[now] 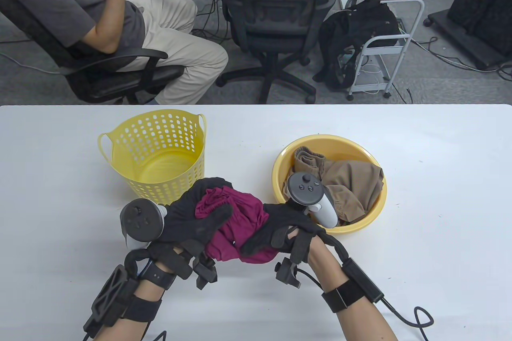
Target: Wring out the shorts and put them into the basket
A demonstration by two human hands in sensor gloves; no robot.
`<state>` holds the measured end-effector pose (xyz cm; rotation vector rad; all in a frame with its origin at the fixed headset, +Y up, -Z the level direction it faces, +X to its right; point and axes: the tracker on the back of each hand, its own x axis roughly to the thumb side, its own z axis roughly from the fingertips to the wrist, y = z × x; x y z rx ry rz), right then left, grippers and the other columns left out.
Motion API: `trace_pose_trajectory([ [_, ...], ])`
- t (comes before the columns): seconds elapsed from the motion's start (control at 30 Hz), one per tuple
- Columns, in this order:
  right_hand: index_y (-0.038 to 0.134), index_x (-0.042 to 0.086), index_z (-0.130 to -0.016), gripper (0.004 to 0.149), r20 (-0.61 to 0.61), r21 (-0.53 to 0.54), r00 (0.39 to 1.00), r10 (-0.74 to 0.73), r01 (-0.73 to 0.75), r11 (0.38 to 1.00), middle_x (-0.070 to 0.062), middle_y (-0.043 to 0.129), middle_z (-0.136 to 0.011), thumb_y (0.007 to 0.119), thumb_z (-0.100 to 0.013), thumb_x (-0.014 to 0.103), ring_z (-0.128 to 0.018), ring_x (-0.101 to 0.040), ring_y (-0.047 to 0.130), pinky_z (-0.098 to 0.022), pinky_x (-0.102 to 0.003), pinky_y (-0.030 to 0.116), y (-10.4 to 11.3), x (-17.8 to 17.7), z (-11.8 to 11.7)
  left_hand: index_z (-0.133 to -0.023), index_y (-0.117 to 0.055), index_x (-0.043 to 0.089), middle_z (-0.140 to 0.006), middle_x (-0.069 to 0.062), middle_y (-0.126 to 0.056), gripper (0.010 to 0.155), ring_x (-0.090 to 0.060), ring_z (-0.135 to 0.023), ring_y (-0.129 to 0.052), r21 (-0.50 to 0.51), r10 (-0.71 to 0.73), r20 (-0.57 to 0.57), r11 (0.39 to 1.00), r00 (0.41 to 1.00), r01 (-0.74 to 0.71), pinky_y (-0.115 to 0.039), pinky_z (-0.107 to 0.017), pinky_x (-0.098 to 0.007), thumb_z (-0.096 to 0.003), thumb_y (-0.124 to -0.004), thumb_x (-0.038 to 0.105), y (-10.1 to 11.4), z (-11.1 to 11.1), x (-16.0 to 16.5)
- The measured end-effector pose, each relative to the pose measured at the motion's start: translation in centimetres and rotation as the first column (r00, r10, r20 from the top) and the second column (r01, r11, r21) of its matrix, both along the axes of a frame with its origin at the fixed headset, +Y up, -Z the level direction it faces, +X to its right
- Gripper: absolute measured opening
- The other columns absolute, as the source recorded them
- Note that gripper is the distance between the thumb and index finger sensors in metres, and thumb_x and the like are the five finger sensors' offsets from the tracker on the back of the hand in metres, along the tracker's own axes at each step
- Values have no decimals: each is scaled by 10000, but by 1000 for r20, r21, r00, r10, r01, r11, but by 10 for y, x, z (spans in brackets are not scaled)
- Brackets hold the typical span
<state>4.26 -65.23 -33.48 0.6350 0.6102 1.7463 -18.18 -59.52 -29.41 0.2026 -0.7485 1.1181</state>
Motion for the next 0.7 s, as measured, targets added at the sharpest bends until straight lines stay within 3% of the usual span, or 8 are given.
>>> trace_pose_trajectory([
  [0.2,734,131,-848,661,-8,19,1000,7,-7,1000,4,897,-584,1070,-337,381,-305,-174,935,-360,-397,828,0,0,1,-1008,-568,234,-978,-171,-752,601,-399,-766,-889,-2,0,0,1000,1000,0,-625,-667,-649,-548,-761,569,1,0,-1],
  [0.47,690,144,-908,722,27,54,999,44,-45,998,-63,844,-749,1065,-348,403,-493,-277,940,-459,-459,801,3,6,2,-1007,-572,235,-979,-170,-752,600,-403,-770,-884,-3,-15,-8,1000,1000,15,-619,-668,-654,-548,-765,568,1,0,-1],
  [0.7,638,128,-1002,821,126,128,988,91,-107,986,-191,688,-987,1052,-357,424,-823,-451,795,-606,-628,656,10,17,6,-1009,-572,231,-981,-175,-749,597,-409,-771,-880,3,-38,-29,999,999,38,-614,-667,-659,-551,-766,561,2,-1,-4],
])
